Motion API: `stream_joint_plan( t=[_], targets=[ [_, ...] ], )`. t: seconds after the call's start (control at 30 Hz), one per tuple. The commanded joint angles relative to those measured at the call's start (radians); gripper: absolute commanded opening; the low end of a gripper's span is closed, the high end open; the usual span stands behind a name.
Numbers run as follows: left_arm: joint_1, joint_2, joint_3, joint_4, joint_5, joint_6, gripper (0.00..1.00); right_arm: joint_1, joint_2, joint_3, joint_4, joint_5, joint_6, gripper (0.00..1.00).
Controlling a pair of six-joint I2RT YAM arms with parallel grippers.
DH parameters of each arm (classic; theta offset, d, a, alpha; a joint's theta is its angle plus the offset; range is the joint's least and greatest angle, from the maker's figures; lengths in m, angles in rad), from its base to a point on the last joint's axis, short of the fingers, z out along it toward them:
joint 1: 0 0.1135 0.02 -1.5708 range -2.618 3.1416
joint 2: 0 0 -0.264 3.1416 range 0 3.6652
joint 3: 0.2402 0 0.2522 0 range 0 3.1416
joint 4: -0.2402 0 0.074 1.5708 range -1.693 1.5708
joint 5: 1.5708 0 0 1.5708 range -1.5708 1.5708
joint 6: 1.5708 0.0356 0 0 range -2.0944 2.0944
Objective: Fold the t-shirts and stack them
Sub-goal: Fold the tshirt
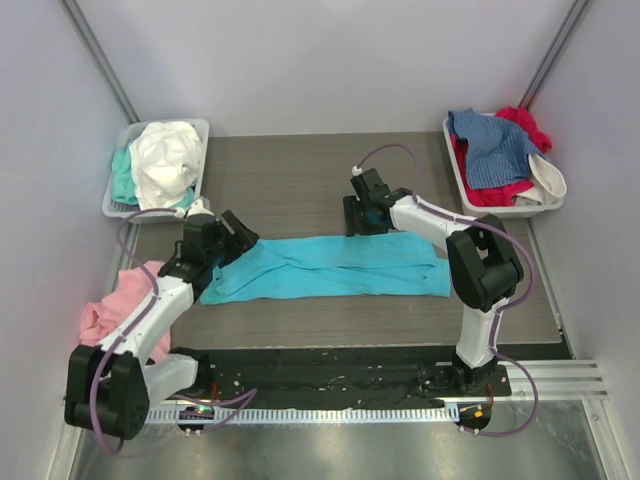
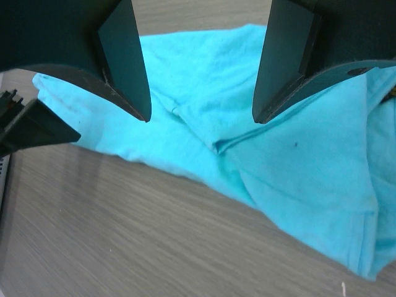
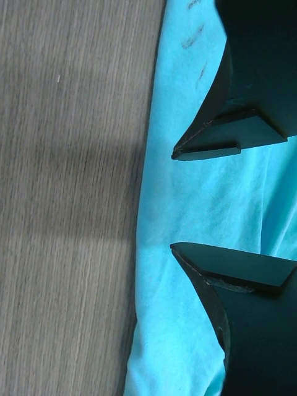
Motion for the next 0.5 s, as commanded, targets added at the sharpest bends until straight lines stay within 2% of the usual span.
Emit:
stream_joint_plan(
  t=[0.0,0.13,0.27,0.3,0.4,0.47],
  targets=[
    [-0.016,-0.117,-0.07,-0.061,-0.03,-0.05,0.7,-0.002,-0.018,0.055,0.018,-0.051,-0.074,0.63],
    [-0.02,-0.221,-0.102,-0.112,-0.053,-0.063,0.68,-0.002,0.086,0.195,0.066,-0.218,-0.191,0.65],
    [-0.023,-0.277,-0.09,-0.179,-0.053,-0.062,0.68,-0.006,0.279,0.452,-0.026,-0.41,-0.283,0.67],
    [-0.023,-0.287,-0.091,-0.193,-0.054,-0.063,0.68,-0.008,0.32,0.564,-0.049,-0.509,-0.297,0.67],
    [-0.023,-0.321,-0.097,-0.214,-0.066,-0.073,0.68,-0.011,0.474,0.759,-0.122,-0.625,-0.326,0.67],
    [-0.025,-0.337,-0.097,-0.227,-0.073,-0.076,0.68,-0.009,0.569,0.831,-0.161,-0.729,-0.335,0.67]
  ],
)
